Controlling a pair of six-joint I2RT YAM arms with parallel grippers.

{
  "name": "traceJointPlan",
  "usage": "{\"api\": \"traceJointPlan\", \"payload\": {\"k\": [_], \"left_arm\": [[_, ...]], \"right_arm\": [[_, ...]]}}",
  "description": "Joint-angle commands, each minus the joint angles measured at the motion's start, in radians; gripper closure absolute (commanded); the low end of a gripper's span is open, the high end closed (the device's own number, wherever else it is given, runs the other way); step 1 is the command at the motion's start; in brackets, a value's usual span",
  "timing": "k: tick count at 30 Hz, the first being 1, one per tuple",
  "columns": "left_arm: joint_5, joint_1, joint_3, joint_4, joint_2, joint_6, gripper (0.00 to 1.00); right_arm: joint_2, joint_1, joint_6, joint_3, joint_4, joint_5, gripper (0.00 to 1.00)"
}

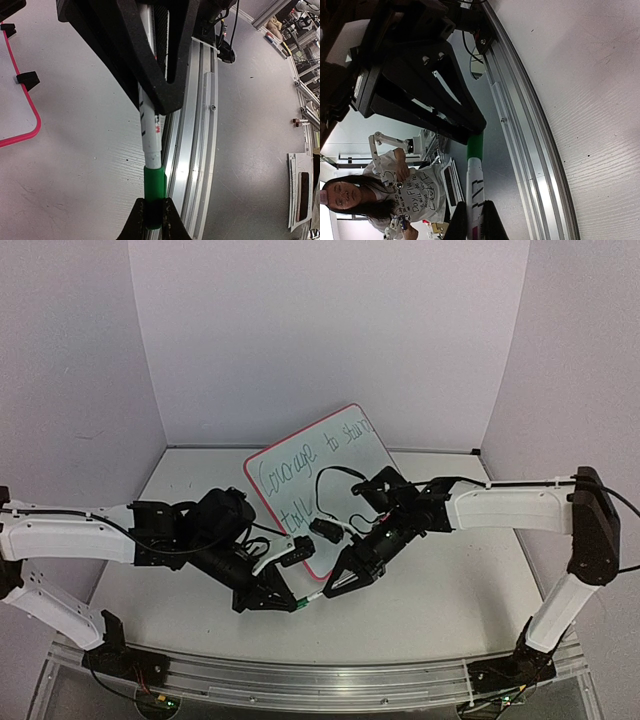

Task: Write a sentence on the whiteboard
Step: Insert the pen cap into the whiteboard marker.

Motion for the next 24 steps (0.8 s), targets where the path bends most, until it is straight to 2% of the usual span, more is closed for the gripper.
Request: {"api": "traceJointPlan", "payload": {"k": [1, 24], "left_arm": [[-0.01, -0.008, 0.075, 0.177, 0.021, 0.002, 1.0], [-0.047, -0.009, 0.123, 0.394, 0.057, -0.009, 1.0]], "right_arm": [[0.018, 0.025, -0.036, 0.051, 0.013, 0.004, 1.0], [0.041, 0.045, -0.048, 0.063, 0.017, -0.01, 1.0]]}}
